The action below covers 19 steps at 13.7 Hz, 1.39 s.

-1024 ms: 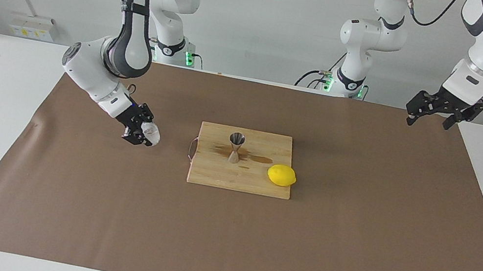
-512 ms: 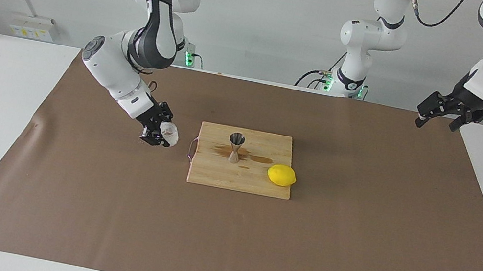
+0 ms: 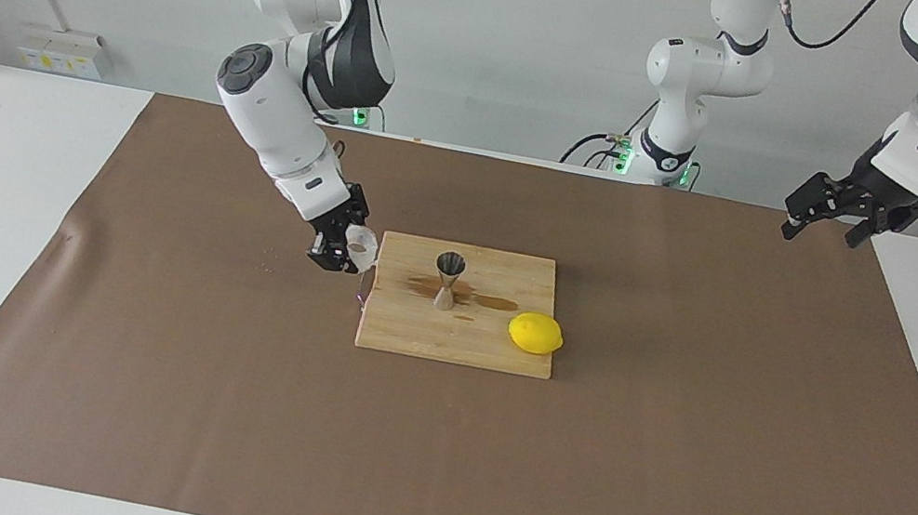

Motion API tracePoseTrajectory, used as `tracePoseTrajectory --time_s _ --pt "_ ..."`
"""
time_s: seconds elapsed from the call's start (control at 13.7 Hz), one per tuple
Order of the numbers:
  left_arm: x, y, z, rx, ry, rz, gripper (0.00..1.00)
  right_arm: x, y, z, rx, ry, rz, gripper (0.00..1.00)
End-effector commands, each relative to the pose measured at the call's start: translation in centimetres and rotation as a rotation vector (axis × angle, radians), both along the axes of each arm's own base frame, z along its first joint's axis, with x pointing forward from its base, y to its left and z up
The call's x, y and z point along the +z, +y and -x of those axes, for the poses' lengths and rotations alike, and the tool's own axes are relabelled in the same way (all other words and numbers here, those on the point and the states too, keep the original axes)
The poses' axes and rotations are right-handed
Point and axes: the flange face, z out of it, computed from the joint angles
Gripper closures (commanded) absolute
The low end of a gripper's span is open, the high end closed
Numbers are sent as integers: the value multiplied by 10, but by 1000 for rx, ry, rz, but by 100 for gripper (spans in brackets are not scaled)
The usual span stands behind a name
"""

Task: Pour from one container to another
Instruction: 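Lift the white cup with the right gripper and carry it toward the metal cup, then position the white cup above the metal cup with the right gripper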

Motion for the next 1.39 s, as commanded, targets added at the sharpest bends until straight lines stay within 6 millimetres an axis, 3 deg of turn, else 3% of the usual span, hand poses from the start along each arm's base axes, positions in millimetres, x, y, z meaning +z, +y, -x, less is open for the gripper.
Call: tracePoseTrajectory --time_s 0.0,0.37,0.59,1.32 --pt "1 7 12 5 -24 8 0 11 31 -3 12 -6 71 100" --pt "-2 -9 8 -27 -24 11 0 18 75 -6 82 -19 197 100" --pt "-4 -5 7 -19 -23 10 0 16 97 -5 117 -25 226 100" --pt "1 -6 -6 -32 -22 -45 0 1 148 18 257 -102 397 100"
